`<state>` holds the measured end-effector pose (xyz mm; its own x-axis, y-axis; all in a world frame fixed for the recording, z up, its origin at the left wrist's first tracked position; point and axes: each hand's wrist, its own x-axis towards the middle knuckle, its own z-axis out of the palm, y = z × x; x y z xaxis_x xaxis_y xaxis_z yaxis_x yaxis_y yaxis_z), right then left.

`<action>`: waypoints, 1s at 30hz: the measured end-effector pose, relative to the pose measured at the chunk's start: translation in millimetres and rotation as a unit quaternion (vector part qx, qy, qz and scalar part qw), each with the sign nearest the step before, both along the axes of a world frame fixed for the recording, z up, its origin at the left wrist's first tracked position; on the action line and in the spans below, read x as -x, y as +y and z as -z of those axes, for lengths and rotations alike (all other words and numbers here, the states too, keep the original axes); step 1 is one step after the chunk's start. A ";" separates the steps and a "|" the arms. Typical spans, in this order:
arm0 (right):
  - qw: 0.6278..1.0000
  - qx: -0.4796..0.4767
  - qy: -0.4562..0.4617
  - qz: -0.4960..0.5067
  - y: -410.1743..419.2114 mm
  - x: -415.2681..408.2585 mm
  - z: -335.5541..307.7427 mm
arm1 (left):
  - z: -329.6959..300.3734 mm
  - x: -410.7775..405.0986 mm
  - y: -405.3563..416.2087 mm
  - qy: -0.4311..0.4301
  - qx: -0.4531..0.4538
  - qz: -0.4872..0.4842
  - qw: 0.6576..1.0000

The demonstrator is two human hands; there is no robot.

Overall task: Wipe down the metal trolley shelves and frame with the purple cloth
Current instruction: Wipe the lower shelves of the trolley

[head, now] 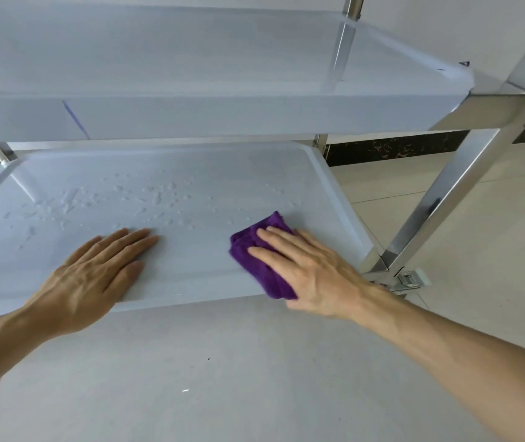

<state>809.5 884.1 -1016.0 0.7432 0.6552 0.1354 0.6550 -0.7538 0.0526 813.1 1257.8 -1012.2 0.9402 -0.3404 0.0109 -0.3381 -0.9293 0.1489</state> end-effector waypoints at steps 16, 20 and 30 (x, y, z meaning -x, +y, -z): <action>0.998 0.001 0.010 0.070 0.7 -17.4 -6.3 | -25.7 -34.5 -126.6 -0.099 0.041 0.028 0.994; 0.999 -0.001 0.008 0.052 -28.5 -14.3 -7.4 | -8.5 -34.2 -187.5 -0.099 0.057 0.069 0.991; 0.992 -0.051 0.020 0.116 -86.9 15.2 -8.4 | 5.3 -31.0 -187.1 -0.125 0.017 0.121 0.985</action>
<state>794.4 797.3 -1007.6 0.8785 0.4501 0.1603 0.4631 -0.8847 -0.0536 844.1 1070.7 -1017.5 0.7979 -0.5498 0.2473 -0.5792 -0.8128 0.0619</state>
